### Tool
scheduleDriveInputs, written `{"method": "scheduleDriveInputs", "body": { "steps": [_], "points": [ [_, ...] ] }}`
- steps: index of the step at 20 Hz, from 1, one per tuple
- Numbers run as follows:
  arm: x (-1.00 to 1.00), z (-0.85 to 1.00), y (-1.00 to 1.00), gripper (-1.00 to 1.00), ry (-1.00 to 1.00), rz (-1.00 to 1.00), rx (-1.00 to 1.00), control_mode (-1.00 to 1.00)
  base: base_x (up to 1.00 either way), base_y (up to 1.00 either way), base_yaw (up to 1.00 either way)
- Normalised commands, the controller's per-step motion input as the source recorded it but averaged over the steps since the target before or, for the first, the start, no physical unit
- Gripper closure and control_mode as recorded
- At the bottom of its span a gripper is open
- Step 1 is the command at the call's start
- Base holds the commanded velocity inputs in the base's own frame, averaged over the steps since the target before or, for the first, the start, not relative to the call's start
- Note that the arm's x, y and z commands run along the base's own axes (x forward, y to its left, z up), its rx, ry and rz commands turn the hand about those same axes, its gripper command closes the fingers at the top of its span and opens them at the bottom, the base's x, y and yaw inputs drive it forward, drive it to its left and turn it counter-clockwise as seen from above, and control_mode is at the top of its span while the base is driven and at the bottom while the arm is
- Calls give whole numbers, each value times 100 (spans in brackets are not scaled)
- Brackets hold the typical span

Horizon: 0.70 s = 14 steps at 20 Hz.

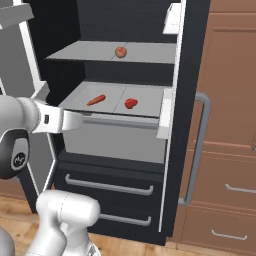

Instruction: Open the fridge, remove the peach, carrot, and steak, and place them on any counter.

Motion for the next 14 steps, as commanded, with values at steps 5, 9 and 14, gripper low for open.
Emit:
{"method": "scheduleDriveInputs", "body": {
  "steps": [5, 9, 14],
  "points": [
    [0, 0, -3, -100, 0, 4, 0, -100, 0, 0, 0],
    [2, -1, -2, -100, 0, 24, 0, -100, 0, 0, 0],
    [-10, 0, -2, -100, -1, 14, 0, -100, 0, 0, 0]
  ]
}}
